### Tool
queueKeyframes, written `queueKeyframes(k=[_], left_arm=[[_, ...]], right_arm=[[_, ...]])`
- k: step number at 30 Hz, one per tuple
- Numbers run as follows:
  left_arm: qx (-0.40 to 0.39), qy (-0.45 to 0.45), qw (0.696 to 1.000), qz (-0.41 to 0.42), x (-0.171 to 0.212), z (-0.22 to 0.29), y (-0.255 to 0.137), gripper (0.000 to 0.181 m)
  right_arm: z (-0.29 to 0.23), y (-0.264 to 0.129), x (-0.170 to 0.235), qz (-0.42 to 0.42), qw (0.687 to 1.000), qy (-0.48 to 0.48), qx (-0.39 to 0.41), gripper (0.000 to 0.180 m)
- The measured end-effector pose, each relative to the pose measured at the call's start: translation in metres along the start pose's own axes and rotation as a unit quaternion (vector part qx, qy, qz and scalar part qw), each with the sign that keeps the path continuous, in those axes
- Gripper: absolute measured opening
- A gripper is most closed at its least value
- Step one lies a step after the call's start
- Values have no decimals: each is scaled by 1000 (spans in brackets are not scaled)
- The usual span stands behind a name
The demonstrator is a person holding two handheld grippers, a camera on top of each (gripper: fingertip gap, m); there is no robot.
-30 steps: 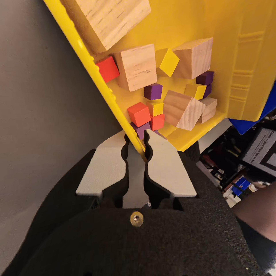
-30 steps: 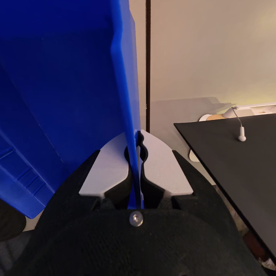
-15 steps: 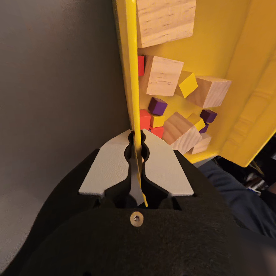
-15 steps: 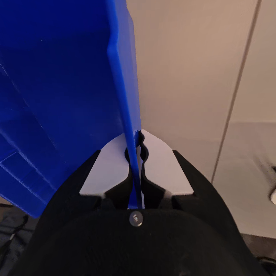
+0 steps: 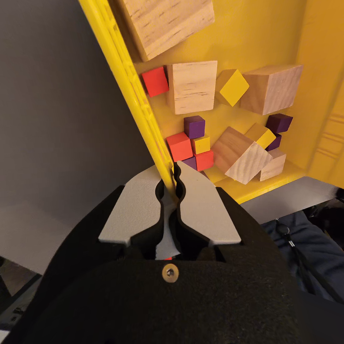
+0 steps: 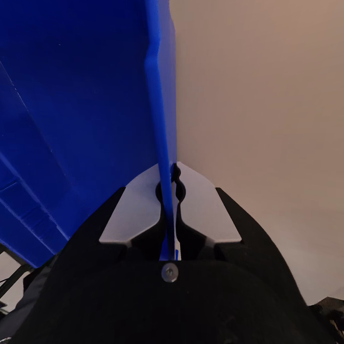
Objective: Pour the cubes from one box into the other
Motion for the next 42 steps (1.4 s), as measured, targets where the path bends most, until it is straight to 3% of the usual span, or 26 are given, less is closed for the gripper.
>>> queueKeyframes(k=[7, 12, 18, 21, 24, 28, 31, 34, 36, 39, 42], left_arm=[[-11, 4, 1000, 28, 12, -31, -5, 5], [-15, 29, 999, 40, 14, -31, -4, 6], [18, 26, 998, 62, 15, -35, -4, 9], [23, 19, 996, 79, 16, -41, -5, 10], [19, -1, 995, 99, 18, -53, -8, 9], [32, -13, 991, 130, 22, -66, -10, 12], [98, -16, 980, 170, 26, -68, -12, 21], [198, -33, 943, 267, 36, -74, -31, 24], [239, -37, 902, 357, 54, -81, -57, 23], [241, -4, 831, 501, 90, -78, -104, 23], [210, 66, 766, 604, 119, -50, -150, 22]], right_arm=[[-4, 4, -6, 2, 1000, 7, 9, 7], [-5, 2, -7, 35, 999, 11, -33, 22], [-5, -48, -3, 169, 985, -11, 35, 37], [-36, -97, 5, 308, 947, -57, 78, 44], [-102, -128, 26, 415, 896, -149, 54, 44], [-204, -132, 49, 515, 808, -285, 10, 48], [-273, -115, 55, 582, 725, -366, -36, 54], [-322, -92, 47, 590, 700, -390, -96, 72], [-345, -85, 44, 593, 689, -393, -137, 74], [-366, -85, 40, 624, 658, -396, -148, 74], [-387, -79, 34, 614, 648, -415, -176, 81]])
Point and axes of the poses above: each gripper's, where its closed fingertips meet, y out along the fingers, x out of its underside, z = x × y across the jaws, the point moved 6 cm from there along -y, back along the fingers, and after that the axes turned 7 degrees about -z, right-handed, at the moved point
